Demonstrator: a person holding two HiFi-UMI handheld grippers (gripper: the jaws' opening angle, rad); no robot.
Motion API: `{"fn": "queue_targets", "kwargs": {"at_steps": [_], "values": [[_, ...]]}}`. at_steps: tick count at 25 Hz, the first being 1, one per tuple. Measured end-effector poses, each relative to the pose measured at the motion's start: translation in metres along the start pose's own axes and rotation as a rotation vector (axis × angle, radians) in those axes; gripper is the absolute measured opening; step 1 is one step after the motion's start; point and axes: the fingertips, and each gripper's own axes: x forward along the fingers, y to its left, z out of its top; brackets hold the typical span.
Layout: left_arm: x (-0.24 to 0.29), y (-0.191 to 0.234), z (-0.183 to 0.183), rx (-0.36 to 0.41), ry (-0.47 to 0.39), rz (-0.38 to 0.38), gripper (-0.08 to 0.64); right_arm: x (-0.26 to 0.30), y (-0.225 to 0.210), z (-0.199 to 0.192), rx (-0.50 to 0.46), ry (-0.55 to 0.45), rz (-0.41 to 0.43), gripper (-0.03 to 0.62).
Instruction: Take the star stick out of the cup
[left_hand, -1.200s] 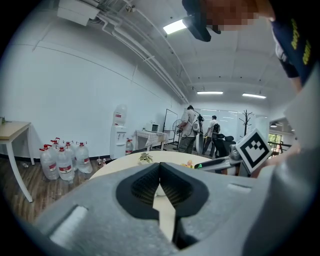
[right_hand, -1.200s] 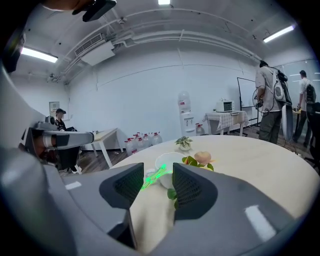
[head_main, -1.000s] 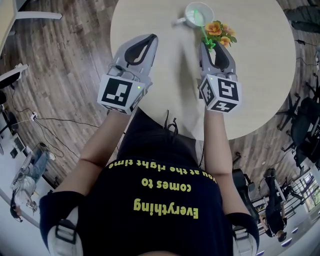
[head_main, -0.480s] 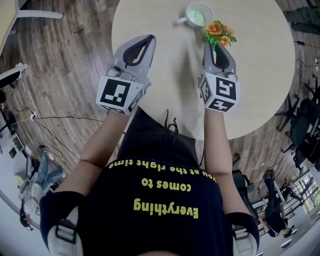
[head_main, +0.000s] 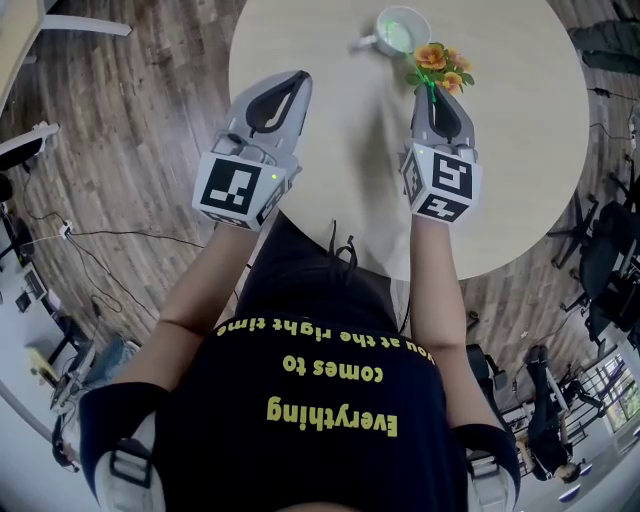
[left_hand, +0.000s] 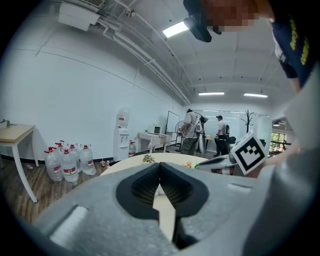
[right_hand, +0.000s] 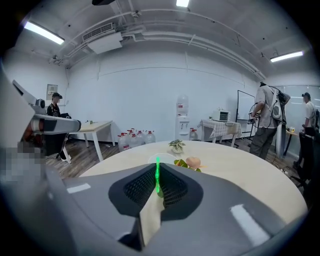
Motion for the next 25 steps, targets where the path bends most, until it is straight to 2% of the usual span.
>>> {"fn": "queue_targets", "kwargs": {"at_steps": [9,25], "values": [[-0.011,-0.005,0.008,0.013,-0.019,0.012,0.003,-0.015,0.001,0.01,-0.017,-0.027,0.007,0.029],[-0.04,-0.027,0.04,0.067,-0.089,0.029,0.003,-0.078,0.0,0.049,-0.012,-0.167,-0.001,0.029]]}}
